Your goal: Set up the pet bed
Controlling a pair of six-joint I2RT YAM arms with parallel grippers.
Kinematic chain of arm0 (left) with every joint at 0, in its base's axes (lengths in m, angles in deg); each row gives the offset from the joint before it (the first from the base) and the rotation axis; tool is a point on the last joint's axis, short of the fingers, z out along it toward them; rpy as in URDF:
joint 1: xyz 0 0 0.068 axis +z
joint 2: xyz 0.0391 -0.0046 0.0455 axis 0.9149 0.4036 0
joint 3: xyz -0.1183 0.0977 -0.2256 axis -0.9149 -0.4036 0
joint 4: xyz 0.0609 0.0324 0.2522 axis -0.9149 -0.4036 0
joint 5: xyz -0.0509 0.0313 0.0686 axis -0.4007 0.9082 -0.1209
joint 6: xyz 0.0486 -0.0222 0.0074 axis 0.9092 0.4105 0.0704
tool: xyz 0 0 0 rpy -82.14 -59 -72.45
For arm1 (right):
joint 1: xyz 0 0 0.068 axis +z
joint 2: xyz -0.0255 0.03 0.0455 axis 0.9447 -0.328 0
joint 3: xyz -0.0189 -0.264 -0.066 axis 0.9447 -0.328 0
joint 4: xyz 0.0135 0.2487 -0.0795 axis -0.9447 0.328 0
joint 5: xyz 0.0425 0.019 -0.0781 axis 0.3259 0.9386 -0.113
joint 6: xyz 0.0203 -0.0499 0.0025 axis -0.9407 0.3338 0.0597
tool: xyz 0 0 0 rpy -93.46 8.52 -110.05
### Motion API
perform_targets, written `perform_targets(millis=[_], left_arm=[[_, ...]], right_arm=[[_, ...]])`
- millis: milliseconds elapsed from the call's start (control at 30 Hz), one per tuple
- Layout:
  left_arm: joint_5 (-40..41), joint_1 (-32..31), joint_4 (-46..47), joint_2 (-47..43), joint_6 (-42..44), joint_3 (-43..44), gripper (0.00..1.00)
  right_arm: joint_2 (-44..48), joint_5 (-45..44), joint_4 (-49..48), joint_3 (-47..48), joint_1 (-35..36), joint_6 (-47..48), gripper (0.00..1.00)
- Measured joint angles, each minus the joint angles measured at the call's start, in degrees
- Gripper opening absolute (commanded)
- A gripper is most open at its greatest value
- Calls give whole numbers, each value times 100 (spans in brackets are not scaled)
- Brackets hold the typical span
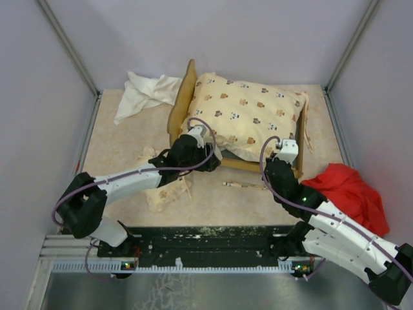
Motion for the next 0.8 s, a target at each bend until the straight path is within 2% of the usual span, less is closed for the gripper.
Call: perform_targets(millis=[67,100,233,300,800], left_arm=[[28,-4,90,214,-15,68,55],[61,-4,116,319,-15,120,49],[280,-11,101,579,-31,251,10],[420,-15,59,595,-7,251,0],[815,-15,-304,-225,160,-55,0]], right_arm=[[0,59,-13,0,0,4,0],[0,90,-35,0,0,7,0],[0,83,-68,-2,0,28,0],[0,33,-57,-2,0,28,0],[59,-278,44,-2,-2,24,0]])
